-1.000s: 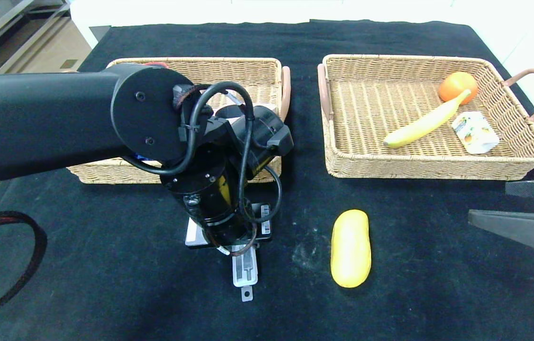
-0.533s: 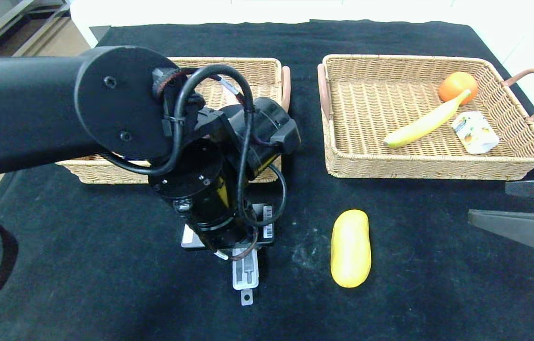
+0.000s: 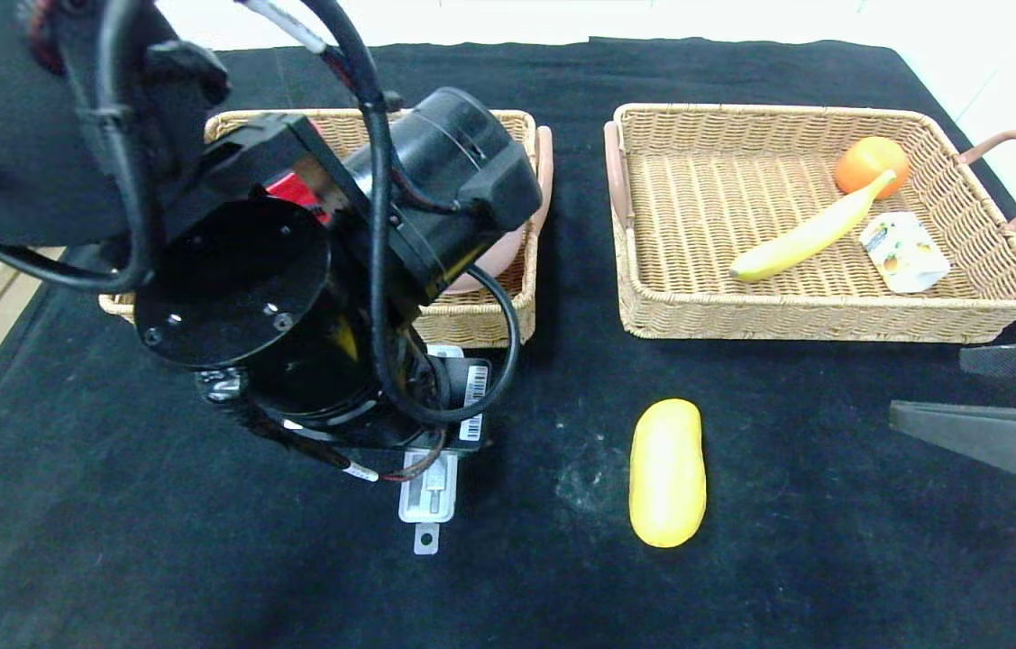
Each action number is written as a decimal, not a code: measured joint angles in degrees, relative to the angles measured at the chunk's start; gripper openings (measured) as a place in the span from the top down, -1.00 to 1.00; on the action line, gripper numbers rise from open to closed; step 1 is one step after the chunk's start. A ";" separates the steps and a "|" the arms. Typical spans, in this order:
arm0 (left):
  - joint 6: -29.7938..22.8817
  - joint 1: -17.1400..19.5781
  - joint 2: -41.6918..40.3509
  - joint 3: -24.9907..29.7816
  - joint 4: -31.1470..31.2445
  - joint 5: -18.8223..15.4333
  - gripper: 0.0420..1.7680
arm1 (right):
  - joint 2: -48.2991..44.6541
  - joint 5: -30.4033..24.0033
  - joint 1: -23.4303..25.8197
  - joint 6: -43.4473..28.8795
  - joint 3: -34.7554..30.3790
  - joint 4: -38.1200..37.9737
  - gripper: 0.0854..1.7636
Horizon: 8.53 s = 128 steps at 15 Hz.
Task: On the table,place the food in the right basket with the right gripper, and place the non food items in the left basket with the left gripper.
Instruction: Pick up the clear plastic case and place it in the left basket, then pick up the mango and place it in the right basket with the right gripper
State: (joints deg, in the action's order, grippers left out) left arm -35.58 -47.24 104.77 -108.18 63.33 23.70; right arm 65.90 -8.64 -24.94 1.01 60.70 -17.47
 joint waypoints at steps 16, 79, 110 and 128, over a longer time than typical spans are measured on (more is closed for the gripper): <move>31.73 17.90 -9.01 -0.89 -26.34 -5.07 0.33 | -0.48 0.02 0.17 0.00 0.13 0.00 -0.94; 50.60 25.60 -47.19 59.21 -54.74 -38.58 -0.93 | 4.13 4.07 -3.58 -0.05 -0.30 1.85 -0.94; 50.88 25.27 -47.98 61.10 -57.66 -38.57 -0.94 | 36.19 39.25 -26.04 -32.71 12.20 1.43 -0.94; 50.87 25.19 -47.82 61.25 -57.66 -38.66 -0.94 | 37.10 39.05 -25.83 -33.01 12.42 0.96 -0.08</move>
State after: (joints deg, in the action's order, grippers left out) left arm 15.29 -22.05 56.94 -46.93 5.67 -14.96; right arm 103.00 30.40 -50.77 -32.00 73.12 -16.51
